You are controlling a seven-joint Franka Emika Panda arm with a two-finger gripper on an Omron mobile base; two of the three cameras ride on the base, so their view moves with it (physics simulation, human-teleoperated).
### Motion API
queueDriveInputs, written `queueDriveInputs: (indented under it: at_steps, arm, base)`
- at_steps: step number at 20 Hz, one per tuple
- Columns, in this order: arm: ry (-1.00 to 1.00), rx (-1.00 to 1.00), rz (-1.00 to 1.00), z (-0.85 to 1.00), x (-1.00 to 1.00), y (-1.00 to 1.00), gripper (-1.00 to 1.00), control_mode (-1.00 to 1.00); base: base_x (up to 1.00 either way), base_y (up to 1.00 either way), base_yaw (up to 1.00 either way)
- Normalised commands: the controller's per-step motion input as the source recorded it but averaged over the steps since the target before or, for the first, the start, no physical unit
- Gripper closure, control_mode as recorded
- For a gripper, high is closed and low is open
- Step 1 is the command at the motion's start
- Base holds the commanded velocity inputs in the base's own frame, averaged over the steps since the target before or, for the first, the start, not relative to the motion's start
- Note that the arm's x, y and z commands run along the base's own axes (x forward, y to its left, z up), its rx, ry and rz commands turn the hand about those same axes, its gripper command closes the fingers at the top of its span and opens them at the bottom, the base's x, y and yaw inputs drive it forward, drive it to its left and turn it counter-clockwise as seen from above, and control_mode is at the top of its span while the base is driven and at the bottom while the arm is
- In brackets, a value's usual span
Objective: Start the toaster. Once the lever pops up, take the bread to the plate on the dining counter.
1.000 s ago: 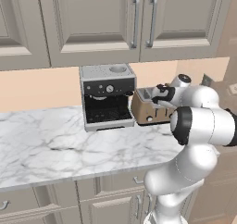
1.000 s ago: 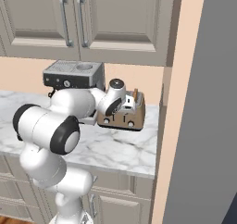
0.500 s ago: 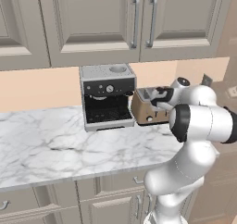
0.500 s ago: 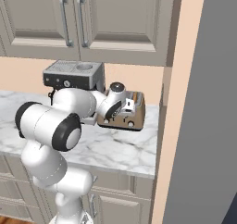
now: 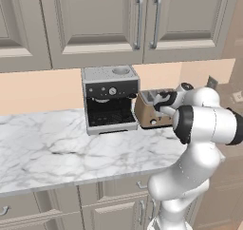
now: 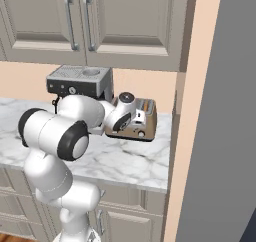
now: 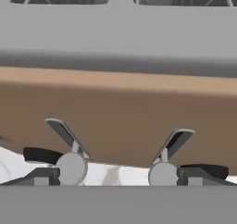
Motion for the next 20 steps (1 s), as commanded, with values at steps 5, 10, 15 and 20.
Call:
queueDriveInputs:
  at_steps: [5,10,15,20]
  arm:
    - [0.0,0.0,0.0,-0.13,0.0,0.0,-1.0,-1.0]
    - [0.0,0.0,0.0,-0.12,0.0,0.0,-1.0,-1.0]
    - [0.0,0.0,0.0,-0.16,0.0,0.0,-1.0,-1.0]
    - [-0.01,0.0,0.0,-0.08,0.0,0.0,-1.0,-1.0]
  base:
    - [0.0,0.0,0.0]
    - [0.0,0.0,0.0]
    - [0.0,0.0,0.0]
    - [0.0,0.0,0.0]
